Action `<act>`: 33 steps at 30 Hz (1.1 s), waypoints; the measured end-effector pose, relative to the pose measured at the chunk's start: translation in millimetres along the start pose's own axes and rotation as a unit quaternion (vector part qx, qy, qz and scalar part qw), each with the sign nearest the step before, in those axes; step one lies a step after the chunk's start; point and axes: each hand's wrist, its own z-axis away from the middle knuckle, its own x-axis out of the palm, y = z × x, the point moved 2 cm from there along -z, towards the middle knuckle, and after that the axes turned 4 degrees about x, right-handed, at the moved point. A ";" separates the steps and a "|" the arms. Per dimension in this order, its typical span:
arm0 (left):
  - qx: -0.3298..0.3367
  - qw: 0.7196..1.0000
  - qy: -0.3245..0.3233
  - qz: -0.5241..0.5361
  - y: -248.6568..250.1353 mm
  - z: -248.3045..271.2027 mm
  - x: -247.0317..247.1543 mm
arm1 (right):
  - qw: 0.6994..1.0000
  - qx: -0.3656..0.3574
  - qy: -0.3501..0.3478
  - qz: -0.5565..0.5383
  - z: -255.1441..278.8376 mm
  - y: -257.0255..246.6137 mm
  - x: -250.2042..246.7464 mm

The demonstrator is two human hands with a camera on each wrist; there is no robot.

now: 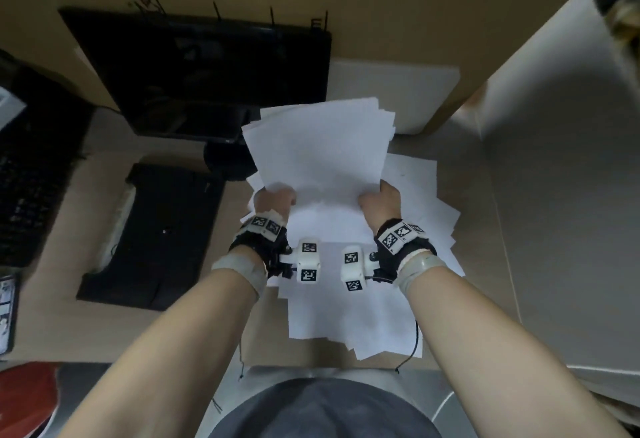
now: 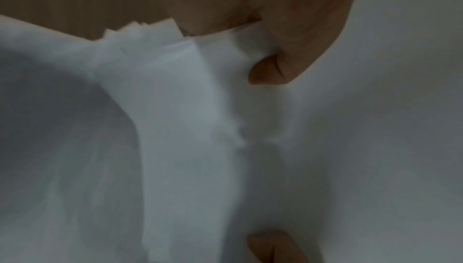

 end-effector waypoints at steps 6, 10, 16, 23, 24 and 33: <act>0.091 0.985 0.079 0.124 44.5 14.7 -0.9 | 0.995 -0.028 0.052 -0.075 2.1 -22.7 -27.4; 0.104 0.992 0.055 0.042 42.1 10.0 3.3 | 0.999 -0.008 0.029 -0.040 -2.0 -10.9 -33.2; 0.122 0.988 0.018 0.095 35.6 0.8 10.0 | 0.999 0.044 0.013 -0.023 -4.8 -5.5 -28.7; 0.095 0.995 -0.032 -0.001 23.6 -25.7 13.4 | 0.999 -0.037 0.027 -0.026 -13.1 -11.8 -20.4; 0.072 0.995 -0.050 -0.043 19.4 -27.9 15.8 | 0.999 -0.025 0.013 -0.021 -13.3 -5.3 -18.8; -0.010 0.975 -0.163 -0.151 -37.6 -42.0 57.5 | 0.968 0.225 -0.068 0.083 -25.8 107.3 -1.4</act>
